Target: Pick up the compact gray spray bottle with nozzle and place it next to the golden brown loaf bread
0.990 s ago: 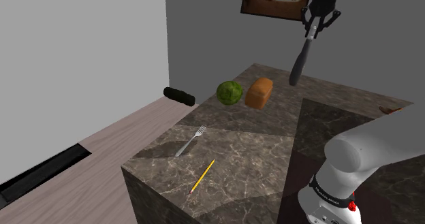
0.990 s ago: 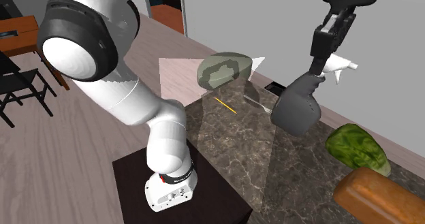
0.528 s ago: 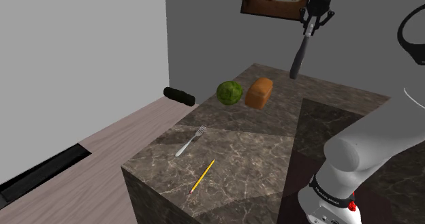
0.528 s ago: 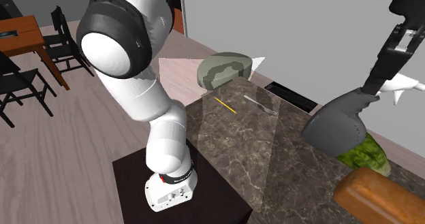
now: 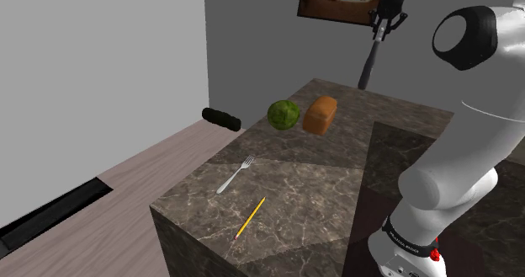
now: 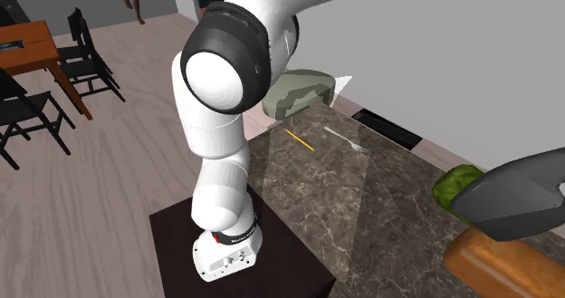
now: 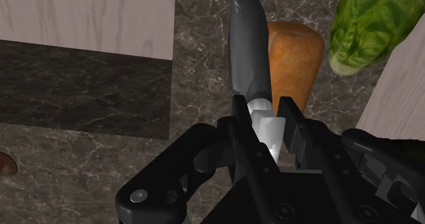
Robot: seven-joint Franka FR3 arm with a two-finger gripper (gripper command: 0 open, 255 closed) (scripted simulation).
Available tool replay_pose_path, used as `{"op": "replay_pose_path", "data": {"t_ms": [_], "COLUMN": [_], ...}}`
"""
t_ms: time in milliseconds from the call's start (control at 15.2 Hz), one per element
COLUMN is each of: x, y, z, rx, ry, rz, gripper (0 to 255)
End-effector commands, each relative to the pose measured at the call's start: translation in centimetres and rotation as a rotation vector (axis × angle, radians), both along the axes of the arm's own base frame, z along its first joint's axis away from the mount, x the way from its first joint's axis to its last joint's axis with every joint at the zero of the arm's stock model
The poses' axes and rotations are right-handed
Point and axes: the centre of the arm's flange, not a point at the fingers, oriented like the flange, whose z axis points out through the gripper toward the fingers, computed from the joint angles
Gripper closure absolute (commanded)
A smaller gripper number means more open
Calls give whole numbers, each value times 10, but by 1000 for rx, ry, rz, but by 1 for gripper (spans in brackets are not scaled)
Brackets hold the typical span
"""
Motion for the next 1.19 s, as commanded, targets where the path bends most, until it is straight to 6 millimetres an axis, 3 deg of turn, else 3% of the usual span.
{"op": "replay_pose_path", "data": {"t_ms": [0, 1122], "x": [2, 2], "y": [-5, -5], "z": [-8, -98], "rx": [-1, -1], "ry": [-1, -1], "rz": [1, 1], "gripper": [255, 255]}}
